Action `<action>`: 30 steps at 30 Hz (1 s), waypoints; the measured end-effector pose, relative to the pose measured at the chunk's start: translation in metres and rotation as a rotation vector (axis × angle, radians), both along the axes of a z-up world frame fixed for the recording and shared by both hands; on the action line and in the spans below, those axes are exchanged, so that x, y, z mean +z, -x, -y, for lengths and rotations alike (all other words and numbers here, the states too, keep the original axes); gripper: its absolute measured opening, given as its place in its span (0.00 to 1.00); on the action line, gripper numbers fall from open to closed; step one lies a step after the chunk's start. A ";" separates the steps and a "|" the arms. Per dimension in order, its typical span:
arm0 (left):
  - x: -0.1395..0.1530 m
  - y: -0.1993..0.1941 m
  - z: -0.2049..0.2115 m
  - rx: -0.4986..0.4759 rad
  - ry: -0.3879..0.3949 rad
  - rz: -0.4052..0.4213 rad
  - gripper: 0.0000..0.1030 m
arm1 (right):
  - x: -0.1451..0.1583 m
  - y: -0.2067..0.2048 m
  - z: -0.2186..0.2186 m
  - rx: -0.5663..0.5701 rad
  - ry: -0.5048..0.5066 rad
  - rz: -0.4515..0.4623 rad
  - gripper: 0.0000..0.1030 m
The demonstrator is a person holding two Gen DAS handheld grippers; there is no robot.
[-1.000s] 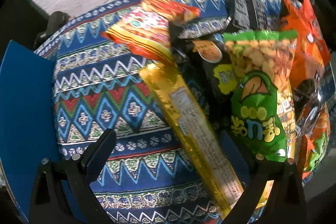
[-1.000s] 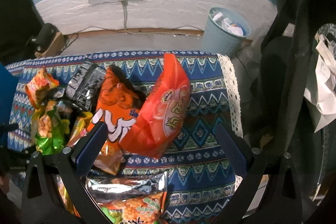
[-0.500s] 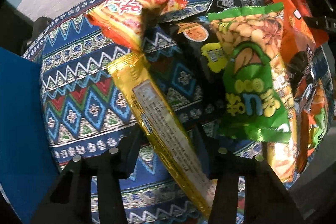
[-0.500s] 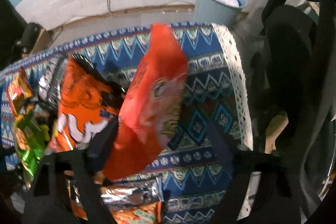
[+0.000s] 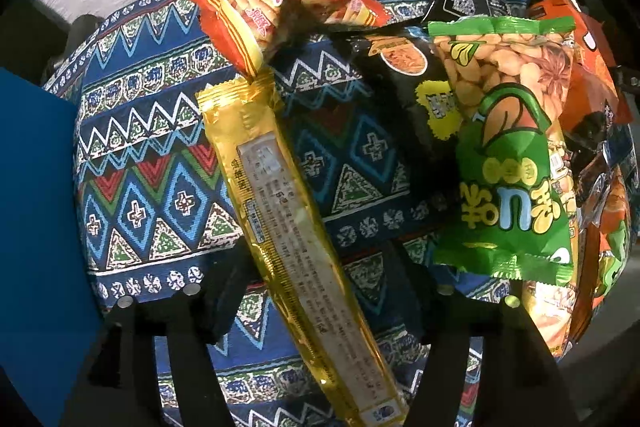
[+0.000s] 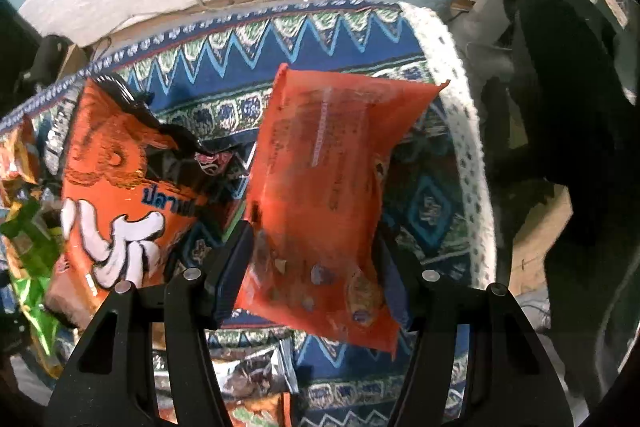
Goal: Organize snacks
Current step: 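Grasp the yellow bar with the left tool while the right tool grasps the orange packet, then carry both packets over the cardboard box and open both tools to drop them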
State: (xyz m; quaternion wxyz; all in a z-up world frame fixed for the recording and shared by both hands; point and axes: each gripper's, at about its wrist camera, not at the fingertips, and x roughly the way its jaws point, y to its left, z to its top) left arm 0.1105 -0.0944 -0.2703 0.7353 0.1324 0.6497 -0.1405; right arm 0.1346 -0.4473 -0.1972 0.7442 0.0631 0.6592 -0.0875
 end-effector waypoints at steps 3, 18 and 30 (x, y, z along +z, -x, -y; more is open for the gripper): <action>-0.004 0.001 0.001 -0.010 0.000 0.017 0.40 | -0.009 -0.002 -0.006 0.030 0.025 -0.006 0.48; 0.062 0.040 -0.010 -0.034 0.035 0.091 0.28 | 0.022 0.011 -0.033 0.103 0.118 0.046 0.28; 0.123 0.074 -0.003 -0.064 0.019 0.201 0.28 | 0.074 0.034 -0.055 0.130 0.131 0.151 0.28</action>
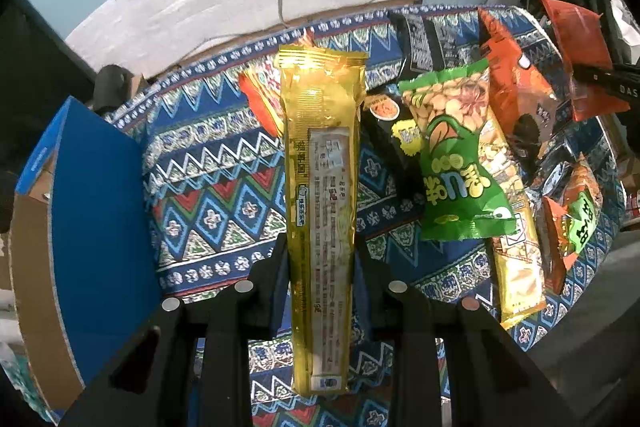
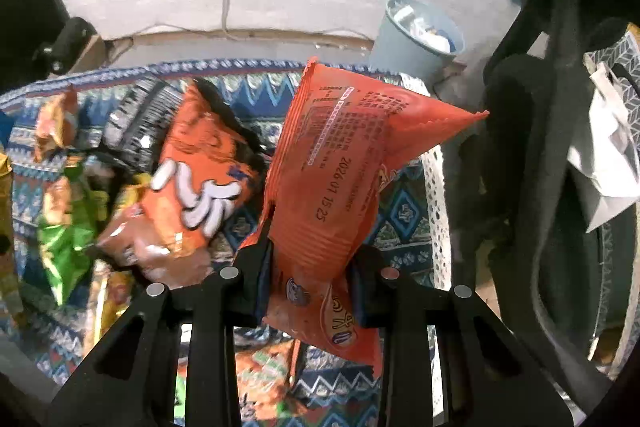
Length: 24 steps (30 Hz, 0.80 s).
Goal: Organize snacks
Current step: 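Carry both packets over the cardboard box and open both tools to drop them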
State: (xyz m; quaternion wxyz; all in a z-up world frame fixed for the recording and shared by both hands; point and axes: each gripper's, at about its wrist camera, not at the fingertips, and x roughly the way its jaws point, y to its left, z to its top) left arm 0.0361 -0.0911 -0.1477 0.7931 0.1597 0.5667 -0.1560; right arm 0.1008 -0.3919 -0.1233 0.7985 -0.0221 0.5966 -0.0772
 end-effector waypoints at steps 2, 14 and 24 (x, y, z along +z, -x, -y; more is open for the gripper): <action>0.007 0.005 -0.001 -0.005 0.002 0.021 0.28 | 0.010 0.006 -0.005 0.011 -0.012 0.022 0.28; 0.033 0.003 -0.021 -0.020 0.017 0.154 0.28 | 0.051 0.022 -0.045 0.113 -0.081 0.113 0.28; 0.077 0.011 -0.040 -0.016 0.012 0.278 0.28 | 0.081 0.023 -0.099 0.240 -0.159 0.172 0.28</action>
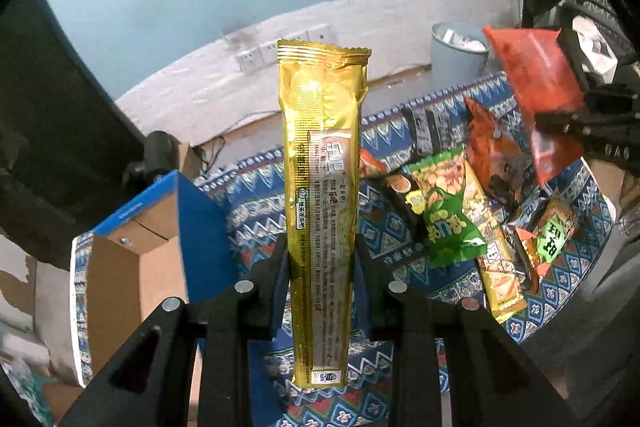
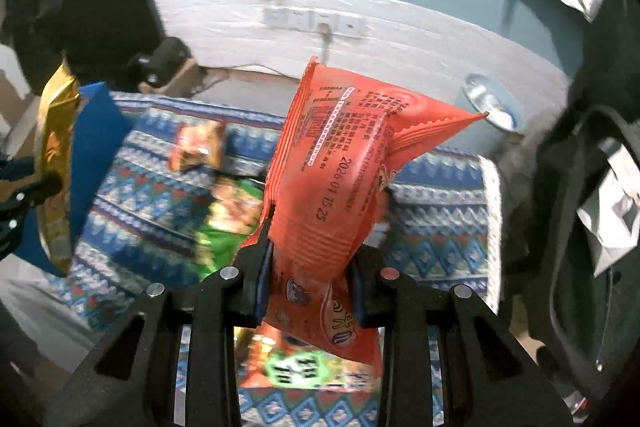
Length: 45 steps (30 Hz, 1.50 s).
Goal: Organize snacks
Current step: 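Carry both packets over the cardboard box and open both tools to drop them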
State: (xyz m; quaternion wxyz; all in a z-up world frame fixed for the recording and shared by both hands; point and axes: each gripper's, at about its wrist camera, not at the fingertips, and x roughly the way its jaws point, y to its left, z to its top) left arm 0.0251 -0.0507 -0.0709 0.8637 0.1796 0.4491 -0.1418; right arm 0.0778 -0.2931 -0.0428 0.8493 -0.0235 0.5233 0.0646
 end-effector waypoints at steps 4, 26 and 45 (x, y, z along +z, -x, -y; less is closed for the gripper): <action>0.015 0.001 -0.014 0.019 0.018 0.032 0.28 | 0.007 -0.004 -0.027 0.059 -0.031 0.010 0.28; 0.053 0.008 -0.112 0.182 0.024 0.174 0.28 | 0.023 -0.019 -0.179 0.338 -0.135 0.022 0.29; -0.008 -0.005 -0.217 0.395 -0.007 0.049 0.28 | 0.007 -0.040 -0.297 0.492 -0.175 -0.039 0.29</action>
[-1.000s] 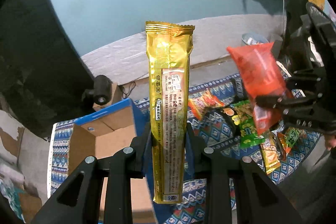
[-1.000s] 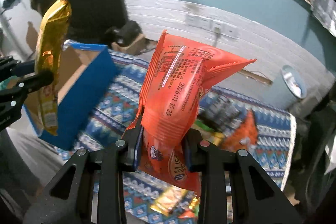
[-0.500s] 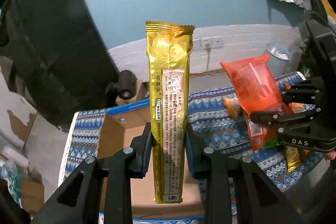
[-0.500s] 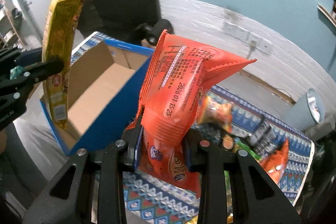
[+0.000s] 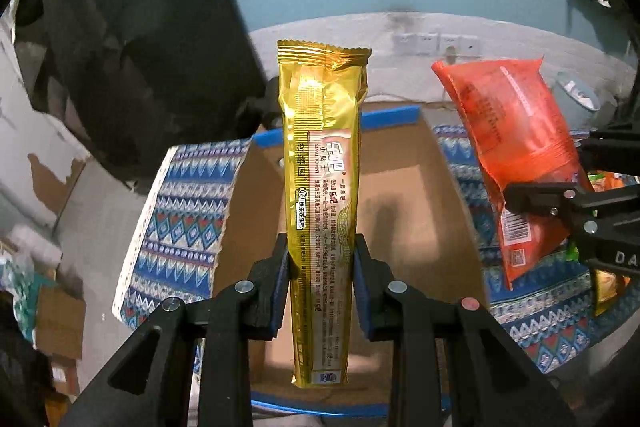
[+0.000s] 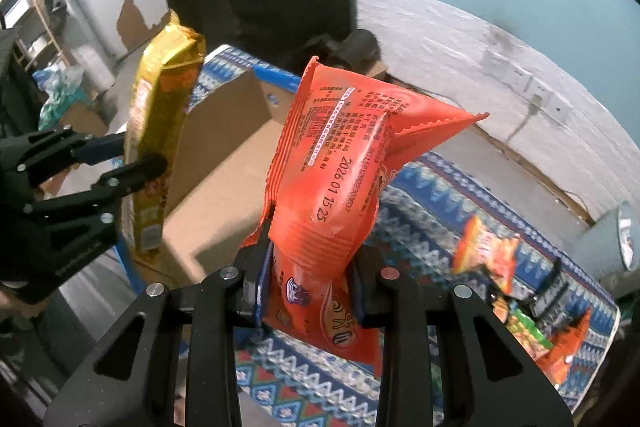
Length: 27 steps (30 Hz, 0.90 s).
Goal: Organize snacks
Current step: 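Carry both packets over the cardboard box and open both tools to drop them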
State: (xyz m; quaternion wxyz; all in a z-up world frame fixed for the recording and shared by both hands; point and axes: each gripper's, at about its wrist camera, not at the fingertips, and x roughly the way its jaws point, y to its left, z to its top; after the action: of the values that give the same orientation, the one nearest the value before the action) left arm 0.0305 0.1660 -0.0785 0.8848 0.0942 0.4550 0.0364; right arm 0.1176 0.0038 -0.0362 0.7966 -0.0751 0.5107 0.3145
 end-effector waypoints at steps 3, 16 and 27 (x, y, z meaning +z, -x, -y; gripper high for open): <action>-0.008 0.000 -0.009 0.023 -0.003 -0.019 0.28 | -0.005 -0.001 -0.021 0.029 0.002 -0.011 0.29; -0.028 -0.002 -0.028 0.065 0.014 -0.080 0.30 | -0.029 -0.003 -0.066 0.104 0.037 -0.056 0.32; -0.016 0.004 -0.028 0.076 0.000 -0.052 0.48 | -0.029 0.003 -0.068 0.101 0.045 -0.057 0.53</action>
State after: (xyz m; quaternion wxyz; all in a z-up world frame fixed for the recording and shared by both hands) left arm 0.0270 0.1940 -0.0943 0.8707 0.0777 0.4809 0.0675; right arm 0.1143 0.0720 -0.0651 0.7629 -0.1097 0.5358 0.3448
